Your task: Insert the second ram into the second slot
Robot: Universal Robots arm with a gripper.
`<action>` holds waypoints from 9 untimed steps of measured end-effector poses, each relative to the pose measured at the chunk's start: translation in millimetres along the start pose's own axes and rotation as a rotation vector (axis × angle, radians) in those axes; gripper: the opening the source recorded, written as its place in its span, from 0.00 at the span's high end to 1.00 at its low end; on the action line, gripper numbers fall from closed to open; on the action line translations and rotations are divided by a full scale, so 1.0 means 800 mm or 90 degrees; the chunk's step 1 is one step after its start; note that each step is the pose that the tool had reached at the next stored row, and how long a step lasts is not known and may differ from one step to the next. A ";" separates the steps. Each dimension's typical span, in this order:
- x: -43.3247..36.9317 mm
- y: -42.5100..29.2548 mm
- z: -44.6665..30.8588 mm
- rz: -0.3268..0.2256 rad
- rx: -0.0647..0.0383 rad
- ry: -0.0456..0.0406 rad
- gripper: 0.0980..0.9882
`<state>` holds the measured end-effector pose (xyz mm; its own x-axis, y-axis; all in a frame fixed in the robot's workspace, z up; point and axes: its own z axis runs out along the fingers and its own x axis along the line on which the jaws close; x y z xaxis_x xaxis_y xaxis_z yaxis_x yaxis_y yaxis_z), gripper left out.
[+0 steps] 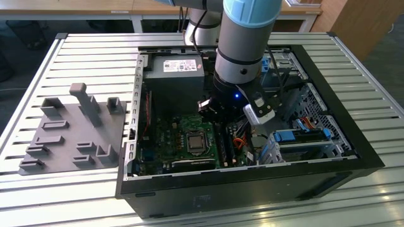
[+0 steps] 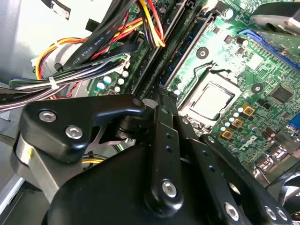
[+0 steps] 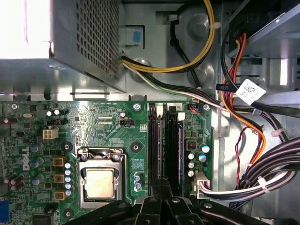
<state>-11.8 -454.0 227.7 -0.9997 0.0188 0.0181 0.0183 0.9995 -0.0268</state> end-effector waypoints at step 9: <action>0.000 0.0001 0.0095 0.000 0.000 0.0001 0.99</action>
<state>-11.9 -454.1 220.1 -0.9997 0.0188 0.0183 0.0183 0.9995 -0.0270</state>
